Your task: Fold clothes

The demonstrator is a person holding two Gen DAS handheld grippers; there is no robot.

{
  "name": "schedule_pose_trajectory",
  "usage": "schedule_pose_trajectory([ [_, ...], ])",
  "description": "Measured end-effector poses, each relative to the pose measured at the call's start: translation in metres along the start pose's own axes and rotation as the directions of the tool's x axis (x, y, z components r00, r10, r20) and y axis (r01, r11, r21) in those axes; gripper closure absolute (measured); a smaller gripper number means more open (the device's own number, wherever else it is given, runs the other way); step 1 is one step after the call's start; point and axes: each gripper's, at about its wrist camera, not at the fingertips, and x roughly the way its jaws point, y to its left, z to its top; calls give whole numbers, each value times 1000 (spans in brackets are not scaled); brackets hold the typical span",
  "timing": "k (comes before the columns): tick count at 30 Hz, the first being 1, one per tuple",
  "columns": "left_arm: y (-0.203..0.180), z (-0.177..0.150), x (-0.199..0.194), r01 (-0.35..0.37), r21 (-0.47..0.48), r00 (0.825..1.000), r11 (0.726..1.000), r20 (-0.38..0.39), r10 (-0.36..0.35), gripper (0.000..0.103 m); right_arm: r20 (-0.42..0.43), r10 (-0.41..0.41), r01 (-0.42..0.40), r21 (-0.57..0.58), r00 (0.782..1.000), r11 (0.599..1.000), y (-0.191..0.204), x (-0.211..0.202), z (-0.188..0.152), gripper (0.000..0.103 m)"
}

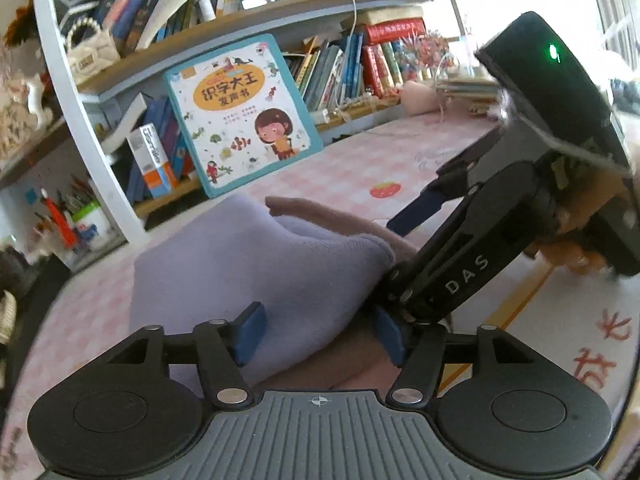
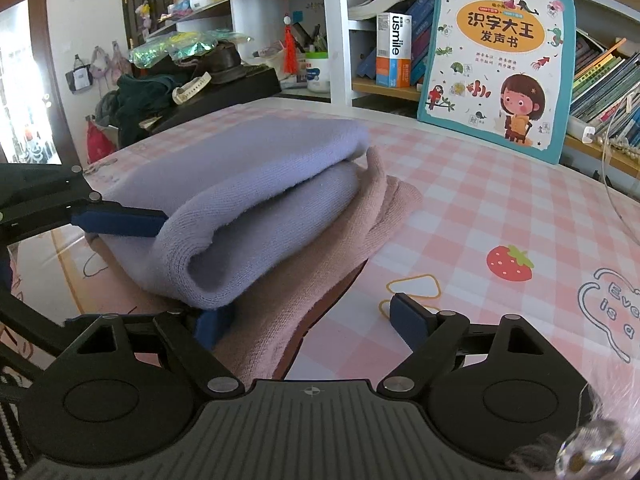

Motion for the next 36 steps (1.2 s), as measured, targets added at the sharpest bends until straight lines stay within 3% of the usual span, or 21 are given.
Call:
schedule_pose_trajectory([
  [4,8,0,-6,20,-30,1000,999,16,-20,40,14,5,-6,16,1000,1000,-1,-3,-2,19],
  [8,15,-1,-12,-6,-48,999,999,38,8,40,52,-1,-3,84,999,996,-10,-17,-5,19],
  [13,1,3,-7,-41,62,998,997,51,37,40,103,-14,-5,184,995,983,-22,-37,-9,21],
  [18,-17,8,2,-121,188,991,975,86,106,40,198,51,-117,341,979,933,-37,-50,-1,30],
  [20,-17,8,6,-152,191,986,970,95,136,44,236,123,-215,419,964,882,-43,-48,1,30],
  [21,-16,8,8,-159,176,985,972,102,143,62,244,164,-262,454,956,851,-46,-44,1,30],
  [24,1,10,-2,-157,36,976,987,157,149,93,237,254,-345,553,938,759,-52,-27,-3,27],
  [25,6,11,-10,-159,-3,969,987,192,157,93,236,268,-357,578,934,734,-54,-23,-5,26],
  [27,6,12,-20,-168,33,964,985,214,158,94,257,293,-390,628,921,673,-59,-17,-10,26],
  [31,-7,0,-12,-133,166,986,977,124,113,92,305,319,-438,698,897,566,-72,-13,-18,26],
  [34,-14,-10,1,-103,181,993,978,67,93,87,340,339,-473,734,877,487,-79,-10,-19,26],
  [36,-13,-10,2,-103,153,993,983,70,93,86,347,346,-481,744,872,464,-80,-8,-18,26],
])
